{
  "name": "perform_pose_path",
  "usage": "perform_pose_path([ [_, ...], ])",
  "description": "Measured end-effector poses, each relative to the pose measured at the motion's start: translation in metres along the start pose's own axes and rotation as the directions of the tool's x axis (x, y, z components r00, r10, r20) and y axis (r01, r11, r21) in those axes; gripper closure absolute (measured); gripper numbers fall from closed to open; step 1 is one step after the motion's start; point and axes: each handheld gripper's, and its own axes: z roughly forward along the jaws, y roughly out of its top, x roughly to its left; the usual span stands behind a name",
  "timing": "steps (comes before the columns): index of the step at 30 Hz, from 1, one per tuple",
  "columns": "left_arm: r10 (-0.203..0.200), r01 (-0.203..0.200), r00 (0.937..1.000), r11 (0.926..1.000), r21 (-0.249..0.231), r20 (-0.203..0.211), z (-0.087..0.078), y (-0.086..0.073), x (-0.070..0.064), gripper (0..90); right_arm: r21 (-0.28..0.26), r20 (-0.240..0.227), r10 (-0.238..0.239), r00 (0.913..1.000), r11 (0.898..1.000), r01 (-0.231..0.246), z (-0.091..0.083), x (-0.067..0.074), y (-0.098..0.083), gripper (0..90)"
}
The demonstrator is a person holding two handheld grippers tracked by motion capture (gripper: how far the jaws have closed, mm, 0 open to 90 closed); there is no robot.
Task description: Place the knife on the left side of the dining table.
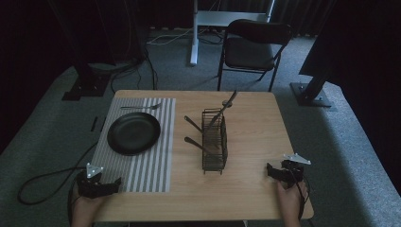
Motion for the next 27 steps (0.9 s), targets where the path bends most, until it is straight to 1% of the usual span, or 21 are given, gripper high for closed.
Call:
perform_pose_path([
  [14,0.001,-0.001,1.0000,1.0000,0.001,0.001,-0.0001,0.0000,0.0002,0.2,0.000,0.003,0.002,1.0000,1.000,-0.002,-0.0004,0.0001,-0.0002,12.2],
  [16,0.000,0.000,1.0000,0.9999,0.011,0.001,0.0000,0.0013,0.0001,0.2,0.000,0.003,0.002,1.0000,1.000,-0.002,-0.0004,0.0001,-0.0002,12.2],
  [23,0.002,-0.002,1.0000,0.9998,0.020,0.002,0.0002,0.0025,0.0002,0.3,0.001,0.003,0.002,1.0000,1.000,-0.002,-0.0003,0.0000,-0.0002,12.2],
  [27,0.003,-0.003,1.0000,0.9998,0.017,0.002,0.0001,0.0024,0.0001,0.4,0.001,0.003,0.002,1.0000,1.000,-0.002,-0.0003,0.0000,-0.0003,12.1],
])
